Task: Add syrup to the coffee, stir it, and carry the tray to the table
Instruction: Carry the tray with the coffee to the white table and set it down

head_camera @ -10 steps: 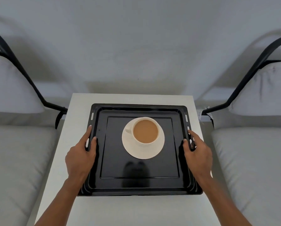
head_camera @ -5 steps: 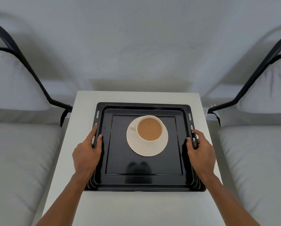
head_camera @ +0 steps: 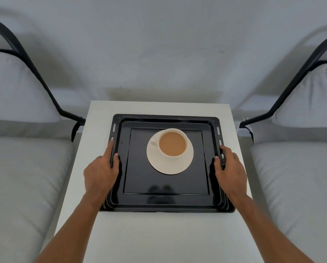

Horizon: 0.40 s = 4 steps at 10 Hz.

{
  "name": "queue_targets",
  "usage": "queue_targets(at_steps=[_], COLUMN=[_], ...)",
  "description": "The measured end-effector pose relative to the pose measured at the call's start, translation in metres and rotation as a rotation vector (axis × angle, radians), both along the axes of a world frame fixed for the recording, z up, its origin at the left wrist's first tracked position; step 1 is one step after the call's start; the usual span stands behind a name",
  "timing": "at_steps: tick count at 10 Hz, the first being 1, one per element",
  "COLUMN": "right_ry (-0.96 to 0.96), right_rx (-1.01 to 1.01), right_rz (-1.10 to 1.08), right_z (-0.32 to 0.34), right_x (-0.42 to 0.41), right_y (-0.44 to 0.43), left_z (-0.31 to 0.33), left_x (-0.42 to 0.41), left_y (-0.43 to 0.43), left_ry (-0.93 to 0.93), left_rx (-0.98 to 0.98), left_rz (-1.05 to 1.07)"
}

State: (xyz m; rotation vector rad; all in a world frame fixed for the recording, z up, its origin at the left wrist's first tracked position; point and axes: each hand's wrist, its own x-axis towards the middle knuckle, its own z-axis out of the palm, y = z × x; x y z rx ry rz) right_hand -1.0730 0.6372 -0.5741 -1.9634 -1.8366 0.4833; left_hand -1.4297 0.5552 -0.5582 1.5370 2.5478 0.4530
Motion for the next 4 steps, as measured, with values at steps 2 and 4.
queue_targets(at_steps=[2, 4], right_ry=[-0.088, -0.137], right_rx=[-0.098, -0.11], right_rz=[0.095, 0.068], right_z=[0.008, 0.038], right_x=[0.0, -0.008], right_y=[-0.006, -0.023], left_z=[0.011, 0.03], left_x=[-0.001, 0.005], left_y=[-0.007, -0.024], left_ry=[0.052, 0.098], left_rx=[-0.128, -0.119], left_rz=[-0.047, -0.056])
